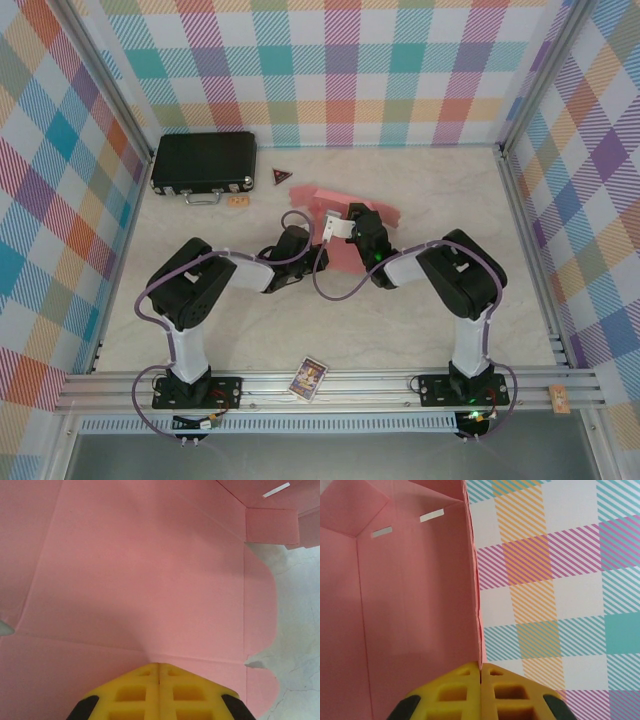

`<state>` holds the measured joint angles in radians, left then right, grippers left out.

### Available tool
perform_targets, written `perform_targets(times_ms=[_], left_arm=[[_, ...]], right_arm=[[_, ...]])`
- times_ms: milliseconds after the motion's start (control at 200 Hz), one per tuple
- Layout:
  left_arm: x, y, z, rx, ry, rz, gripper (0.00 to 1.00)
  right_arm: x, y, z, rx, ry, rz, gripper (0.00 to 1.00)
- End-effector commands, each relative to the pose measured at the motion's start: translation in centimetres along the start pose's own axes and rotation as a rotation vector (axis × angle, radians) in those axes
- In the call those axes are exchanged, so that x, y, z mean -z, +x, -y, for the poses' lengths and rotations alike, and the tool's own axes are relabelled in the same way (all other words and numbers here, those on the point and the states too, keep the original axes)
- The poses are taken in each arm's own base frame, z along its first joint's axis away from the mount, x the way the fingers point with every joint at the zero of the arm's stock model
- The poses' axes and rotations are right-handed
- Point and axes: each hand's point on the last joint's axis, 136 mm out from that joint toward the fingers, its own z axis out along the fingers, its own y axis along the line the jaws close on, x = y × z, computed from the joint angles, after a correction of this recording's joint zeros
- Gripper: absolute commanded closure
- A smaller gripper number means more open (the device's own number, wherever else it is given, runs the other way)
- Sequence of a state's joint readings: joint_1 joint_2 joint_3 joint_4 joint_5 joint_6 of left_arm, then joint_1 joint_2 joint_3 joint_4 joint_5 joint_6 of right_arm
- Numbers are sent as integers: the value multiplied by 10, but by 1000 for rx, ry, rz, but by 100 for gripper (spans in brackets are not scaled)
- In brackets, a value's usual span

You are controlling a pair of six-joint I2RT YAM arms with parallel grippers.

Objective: Fold the paper box

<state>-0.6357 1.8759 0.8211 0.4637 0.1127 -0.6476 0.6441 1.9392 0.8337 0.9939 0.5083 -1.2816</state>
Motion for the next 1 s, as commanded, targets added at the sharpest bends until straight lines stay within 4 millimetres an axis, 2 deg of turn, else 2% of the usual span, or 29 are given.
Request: perform_targets(times_ms=[0, 310, 435, 510, 640, 805, 905, 995], left_arm=[[9, 5, -14, 5, -49, -12, 99], [58, -24, 6, -93, -69, 66, 70], [78, -36, 10, -120, -84, 102, 68], [90, -46, 5, -113, -108, 128, 66], [111, -72, -13, -89, -157, 171, 64], [143, -114, -57, -46, -289, 250, 59], [150, -135, -88, -5, -378, 264, 58], [144, -149, -109, 35, -421, 254, 57]], right_arm=[[2, -6, -3, 22, 21, 27, 100], [1, -2, -14, 74, 28, 23, 100], [-2, -1, -16, 107, 56, 21, 100], [-2, -2, -12, 121, 91, 24, 100], [-2, -3, -10, 125, 103, 29, 100], [-1, -4, -9, 119, 105, 36, 100], [-1, -5, -9, 118, 105, 38, 100], [-1, -6, -9, 118, 110, 42, 100]])
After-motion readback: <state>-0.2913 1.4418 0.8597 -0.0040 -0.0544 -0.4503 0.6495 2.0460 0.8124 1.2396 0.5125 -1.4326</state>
